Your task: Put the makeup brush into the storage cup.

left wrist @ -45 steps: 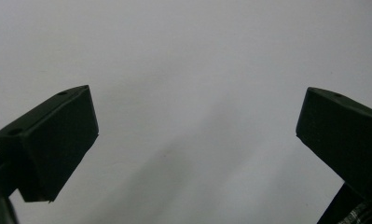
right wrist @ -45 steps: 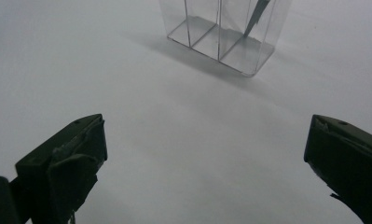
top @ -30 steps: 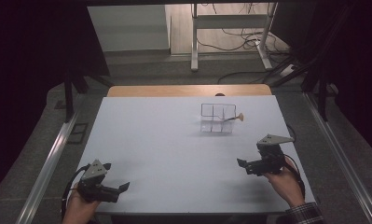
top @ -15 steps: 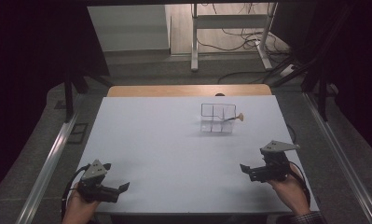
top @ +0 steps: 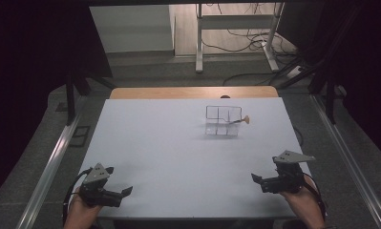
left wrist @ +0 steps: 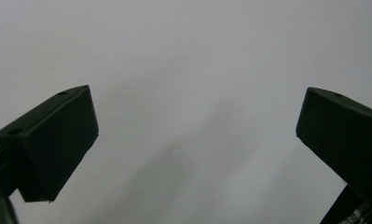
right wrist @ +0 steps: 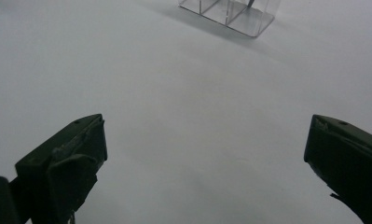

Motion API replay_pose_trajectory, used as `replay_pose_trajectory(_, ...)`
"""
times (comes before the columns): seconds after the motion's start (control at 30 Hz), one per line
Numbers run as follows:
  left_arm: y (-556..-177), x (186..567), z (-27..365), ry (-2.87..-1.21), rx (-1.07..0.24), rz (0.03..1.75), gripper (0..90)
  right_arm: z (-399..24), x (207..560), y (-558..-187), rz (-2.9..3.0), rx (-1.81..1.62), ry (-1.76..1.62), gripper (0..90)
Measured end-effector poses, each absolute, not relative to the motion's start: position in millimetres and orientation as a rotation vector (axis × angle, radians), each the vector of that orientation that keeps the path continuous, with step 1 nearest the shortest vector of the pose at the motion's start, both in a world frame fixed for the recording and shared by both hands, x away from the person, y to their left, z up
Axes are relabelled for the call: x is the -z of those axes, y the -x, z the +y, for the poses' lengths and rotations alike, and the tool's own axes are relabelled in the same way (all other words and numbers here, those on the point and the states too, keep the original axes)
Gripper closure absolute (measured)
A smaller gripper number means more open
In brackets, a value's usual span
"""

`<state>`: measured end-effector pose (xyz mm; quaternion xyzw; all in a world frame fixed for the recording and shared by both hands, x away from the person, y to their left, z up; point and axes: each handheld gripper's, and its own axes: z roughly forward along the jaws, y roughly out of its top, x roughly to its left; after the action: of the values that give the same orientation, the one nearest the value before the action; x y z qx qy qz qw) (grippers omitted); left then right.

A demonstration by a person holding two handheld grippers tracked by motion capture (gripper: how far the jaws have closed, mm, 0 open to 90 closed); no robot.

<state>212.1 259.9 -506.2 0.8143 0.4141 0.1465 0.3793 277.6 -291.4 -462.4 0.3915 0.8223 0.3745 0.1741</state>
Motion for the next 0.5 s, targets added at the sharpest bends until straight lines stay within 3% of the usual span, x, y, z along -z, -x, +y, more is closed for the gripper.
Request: replay_pose_trajectory(0.5,-211.9,507.2,259.4,-2.096,-0.375,1.058,0.0,-308.0,472.2,-260.5,2.333,-1.0,-1.132,0.0)
